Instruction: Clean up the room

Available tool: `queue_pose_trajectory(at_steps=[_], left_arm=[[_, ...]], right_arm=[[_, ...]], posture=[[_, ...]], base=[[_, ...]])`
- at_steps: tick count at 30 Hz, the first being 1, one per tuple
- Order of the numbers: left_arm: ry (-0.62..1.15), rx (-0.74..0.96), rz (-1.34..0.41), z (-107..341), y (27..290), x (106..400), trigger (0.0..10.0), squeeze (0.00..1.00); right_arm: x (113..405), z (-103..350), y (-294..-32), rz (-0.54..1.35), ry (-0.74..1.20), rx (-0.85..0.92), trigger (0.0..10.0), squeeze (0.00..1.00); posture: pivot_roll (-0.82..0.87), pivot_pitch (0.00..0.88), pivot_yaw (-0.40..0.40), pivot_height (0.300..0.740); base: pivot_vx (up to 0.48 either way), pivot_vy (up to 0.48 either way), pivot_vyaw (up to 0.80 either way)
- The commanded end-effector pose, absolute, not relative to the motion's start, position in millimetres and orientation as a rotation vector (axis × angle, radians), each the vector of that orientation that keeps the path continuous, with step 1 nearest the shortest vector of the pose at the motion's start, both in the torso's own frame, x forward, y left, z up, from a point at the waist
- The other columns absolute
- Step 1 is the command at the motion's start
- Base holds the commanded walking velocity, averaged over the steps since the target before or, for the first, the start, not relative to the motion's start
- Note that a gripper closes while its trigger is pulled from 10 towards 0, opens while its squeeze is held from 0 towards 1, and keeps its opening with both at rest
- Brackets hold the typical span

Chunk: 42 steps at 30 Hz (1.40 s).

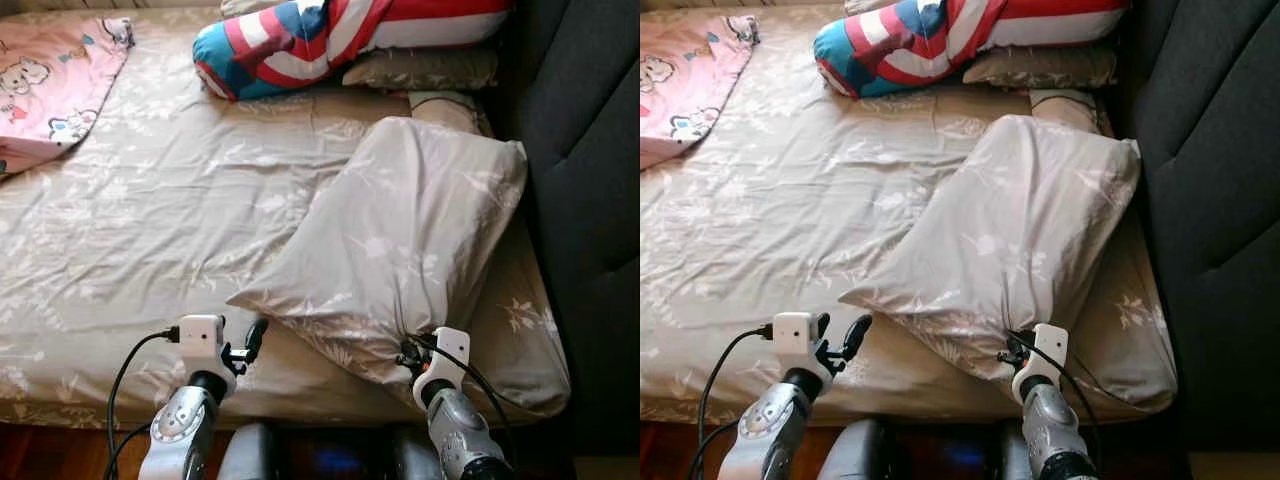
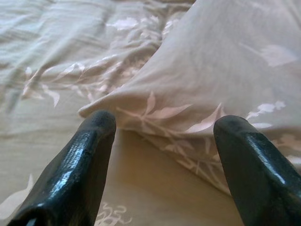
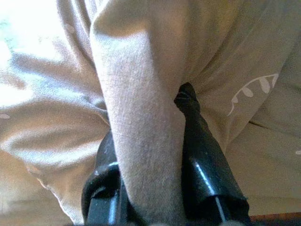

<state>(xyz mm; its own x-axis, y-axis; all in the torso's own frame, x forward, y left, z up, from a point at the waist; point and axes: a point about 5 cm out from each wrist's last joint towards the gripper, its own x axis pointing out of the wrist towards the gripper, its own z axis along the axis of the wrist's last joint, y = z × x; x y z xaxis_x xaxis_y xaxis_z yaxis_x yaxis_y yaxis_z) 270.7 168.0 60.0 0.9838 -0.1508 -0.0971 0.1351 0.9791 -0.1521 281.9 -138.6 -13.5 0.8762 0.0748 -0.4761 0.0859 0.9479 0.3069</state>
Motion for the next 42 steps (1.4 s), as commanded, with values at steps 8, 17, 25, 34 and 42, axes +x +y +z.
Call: queue_pose_trajectory(at_steps=[8,17,25,34,42], left_arm=[[0.151,-0.141,-0.139,43,169,269,10.0,0.00],[0.145,-0.141,-0.151,42,166,276,10.0,0.00],[0.133,-0.151,-0.147,41,163,277,10.0,0.00],[0.134,-0.150,-0.137,39,164,278,10.0,0.00],[0.133,-0.153,-0.133,39,163,280,10.0,0.00]], right_arm=[[260,-33,-141,-0.032,0.588,0.296,0.0,0.00],[264,-29,-155,-0.065,0.545,0.284,10.0,0.00],[265,-28,-161,-0.087,0.542,0.288,10.0,0.00],[265,-28,-160,-0.091,0.542,0.283,10.0,0.00],[265,-29,-163,-0.101,0.547,0.276,10.0,0.00]], posture=[[-0.03,0.103,0.023,0.656],[-0.04,0.064,0.022,0.656],[-0.03,0.071,0.015,0.701],[-0.03,0.080,0.015,0.740],[-0.04,0.085,0.009,0.740]], base=[[0.000,0.000,0.00],[0.000,0.000,0.00],[0.000,0.000,0.00],[0.000,0.000,0.00],[0.000,0.000,0.00]])
